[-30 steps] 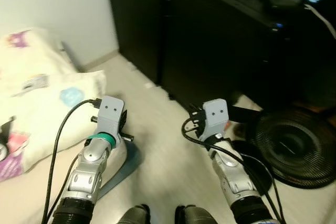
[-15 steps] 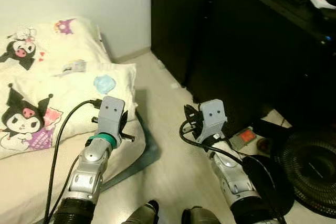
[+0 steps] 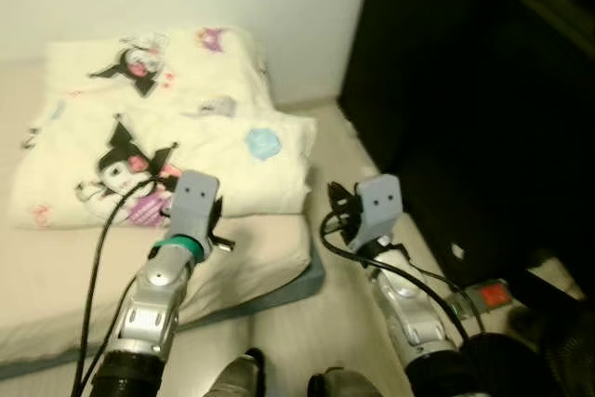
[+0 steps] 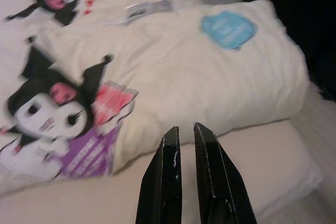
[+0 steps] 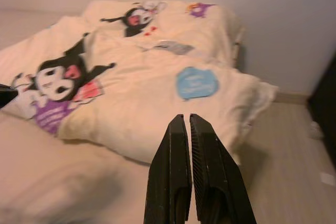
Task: Clean up the room
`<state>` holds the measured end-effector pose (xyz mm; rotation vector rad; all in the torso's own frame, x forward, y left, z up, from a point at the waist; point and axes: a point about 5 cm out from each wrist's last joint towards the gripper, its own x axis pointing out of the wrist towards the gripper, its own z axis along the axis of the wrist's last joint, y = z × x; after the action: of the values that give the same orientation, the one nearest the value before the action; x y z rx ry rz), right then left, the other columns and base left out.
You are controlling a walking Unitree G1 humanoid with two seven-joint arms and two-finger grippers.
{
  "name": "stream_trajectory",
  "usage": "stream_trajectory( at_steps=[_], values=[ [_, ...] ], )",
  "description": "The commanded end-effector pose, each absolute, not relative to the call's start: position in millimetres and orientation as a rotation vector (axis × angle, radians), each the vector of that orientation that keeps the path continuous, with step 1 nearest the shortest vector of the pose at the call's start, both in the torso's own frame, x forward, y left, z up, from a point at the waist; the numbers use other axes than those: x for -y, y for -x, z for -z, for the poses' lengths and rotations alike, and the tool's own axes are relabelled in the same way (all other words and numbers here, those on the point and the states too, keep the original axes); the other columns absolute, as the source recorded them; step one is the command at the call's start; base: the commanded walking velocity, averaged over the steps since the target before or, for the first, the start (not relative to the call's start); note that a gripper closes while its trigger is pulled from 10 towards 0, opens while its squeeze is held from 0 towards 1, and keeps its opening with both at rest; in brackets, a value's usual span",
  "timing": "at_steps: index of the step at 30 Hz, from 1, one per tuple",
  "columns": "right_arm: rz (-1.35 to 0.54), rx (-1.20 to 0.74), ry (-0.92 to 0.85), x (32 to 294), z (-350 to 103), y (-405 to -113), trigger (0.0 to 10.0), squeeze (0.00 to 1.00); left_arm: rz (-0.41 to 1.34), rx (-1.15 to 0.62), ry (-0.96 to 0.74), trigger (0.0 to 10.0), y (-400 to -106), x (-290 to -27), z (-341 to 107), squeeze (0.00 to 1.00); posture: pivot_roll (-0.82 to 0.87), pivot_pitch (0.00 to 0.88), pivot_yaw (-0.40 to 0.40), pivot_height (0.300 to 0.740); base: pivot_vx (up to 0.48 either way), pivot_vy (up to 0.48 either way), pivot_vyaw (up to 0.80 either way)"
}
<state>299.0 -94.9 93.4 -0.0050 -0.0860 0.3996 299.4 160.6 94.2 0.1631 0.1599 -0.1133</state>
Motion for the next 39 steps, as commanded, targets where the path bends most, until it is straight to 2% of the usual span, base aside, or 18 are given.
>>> stream_trajectory(
  at_steps=[1, 16, 19, 39],
  values=[
    [-0.390, 0.063, 0.003, 98.7, -87.5, -296.0, 10.0, 0.00, 0.129, -0.186, -0.155, 10.0, -296.3, -156.4, -87.8, 0.00, -0.02, 0.089, 0.010, 0.740, 0.000, 0.000, 0.77],
    [-0.383, 0.068, -0.009, 99.4, -87.9, -295.5, 10.0, 0.00, 0.136, -0.181, -0.156, 10.0, -297.8, -155.2, -88.7, 0.00, -0.02, 0.089, 0.012, 0.740, 0.000, 0.000, 0.76],
    [-0.360, 0.075, -0.043, 100.9, -89.4, -296.2, 10.0, 0.00, 0.146, -0.163, -0.158, 10.0, -298.4, -153.8, -90.7, 0.00, -0.02, 0.089, 0.013, 0.740, 0.000, 0.000, 0.13],
    [-0.352, 0.074, -0.038, 102.4, -89.1, -296.5, 10.0, 0.00, 0.174, -0.137, -0.170, 10.0, -299.5, -148.7, -93.8, 0.00, -0.02, 0.090, 0.013, 0.740, 0.438, 0.000, 0.00]
  ],
)
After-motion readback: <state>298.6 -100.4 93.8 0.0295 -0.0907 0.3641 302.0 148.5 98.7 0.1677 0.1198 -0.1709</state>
